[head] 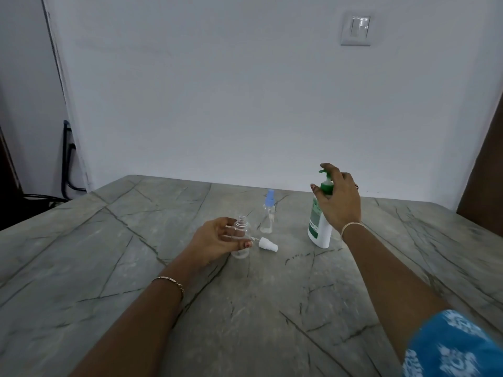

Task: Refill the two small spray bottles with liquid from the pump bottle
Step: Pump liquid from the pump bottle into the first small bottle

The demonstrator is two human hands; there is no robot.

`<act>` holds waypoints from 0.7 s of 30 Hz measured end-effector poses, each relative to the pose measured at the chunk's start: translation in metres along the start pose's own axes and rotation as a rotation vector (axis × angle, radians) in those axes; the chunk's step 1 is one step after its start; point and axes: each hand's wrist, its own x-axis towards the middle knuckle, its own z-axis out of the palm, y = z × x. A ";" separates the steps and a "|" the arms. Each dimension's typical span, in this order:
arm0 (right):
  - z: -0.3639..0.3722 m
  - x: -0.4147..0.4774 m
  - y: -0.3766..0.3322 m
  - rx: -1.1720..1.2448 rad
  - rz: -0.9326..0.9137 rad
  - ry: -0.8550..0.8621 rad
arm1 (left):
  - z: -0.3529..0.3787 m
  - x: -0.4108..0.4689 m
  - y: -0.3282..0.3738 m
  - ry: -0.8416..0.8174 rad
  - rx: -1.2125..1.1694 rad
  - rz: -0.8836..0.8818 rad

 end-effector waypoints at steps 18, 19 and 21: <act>-0.002 -0.010 0.014 0.421 0.121 -0.271 | -0.001 0.001 -0.002 -0.015 -0.003 0.000; -0.001 -0.010 0.014 0.434 0.126 -0.269 | -0.001 0.001 -0.002 -0.017 -0.001 0.001; 0.002 -0.010 0.016 0.556 0.193 -0.244 | -0.002 0.001 0.000 -0.019 -0.002 0.002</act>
